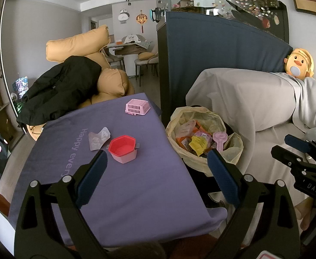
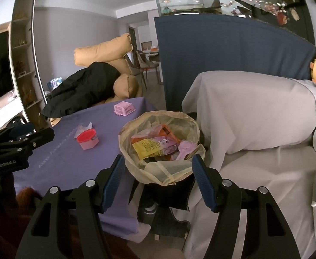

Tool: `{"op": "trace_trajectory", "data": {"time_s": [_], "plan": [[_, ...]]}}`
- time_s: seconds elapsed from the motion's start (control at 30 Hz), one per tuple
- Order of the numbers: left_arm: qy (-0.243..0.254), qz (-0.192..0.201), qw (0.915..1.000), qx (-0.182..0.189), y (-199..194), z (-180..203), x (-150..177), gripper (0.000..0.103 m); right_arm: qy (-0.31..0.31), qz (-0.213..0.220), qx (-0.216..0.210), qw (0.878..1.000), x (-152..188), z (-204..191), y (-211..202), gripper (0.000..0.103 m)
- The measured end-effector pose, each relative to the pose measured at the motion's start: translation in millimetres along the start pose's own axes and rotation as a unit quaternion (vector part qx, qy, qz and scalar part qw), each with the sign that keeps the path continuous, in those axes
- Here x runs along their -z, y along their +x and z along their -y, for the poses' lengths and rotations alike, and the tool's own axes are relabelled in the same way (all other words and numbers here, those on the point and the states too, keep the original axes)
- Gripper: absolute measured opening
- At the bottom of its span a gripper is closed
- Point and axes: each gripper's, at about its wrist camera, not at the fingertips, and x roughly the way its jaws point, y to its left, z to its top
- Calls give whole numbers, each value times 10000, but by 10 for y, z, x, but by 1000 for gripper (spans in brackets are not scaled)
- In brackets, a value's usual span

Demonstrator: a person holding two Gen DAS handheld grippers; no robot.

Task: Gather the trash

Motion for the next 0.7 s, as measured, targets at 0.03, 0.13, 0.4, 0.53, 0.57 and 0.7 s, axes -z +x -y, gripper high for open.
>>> {"op": "trace_trajectory", "data": {"time_s": [0.03,0.13,0.4,0.53,0.57,0.7], "plan": [[0,-2,10000,2,1,-2,0,89,3,-2,-1,10000,0,2,0,61],[-4,-7,10000,11,0,-4,6,89,2,-8,9,10000,-6,-9,6,61],[-7,16,10000,4,-14,33,21,89,-5,-21,20,10000,-5,-10,16,61],[-38,-48,10000,8,-7,31,29,89,-3,-20,20,10000,-5,-10,16,61],[-53,-76,10000,3,3,31,23,89,-1,-19,16,10000,-5,-9,17,61],[-80,-123,9999,-6,21,52,14,89,-1,-30,36,10000,-5,-10,18,61]]}}
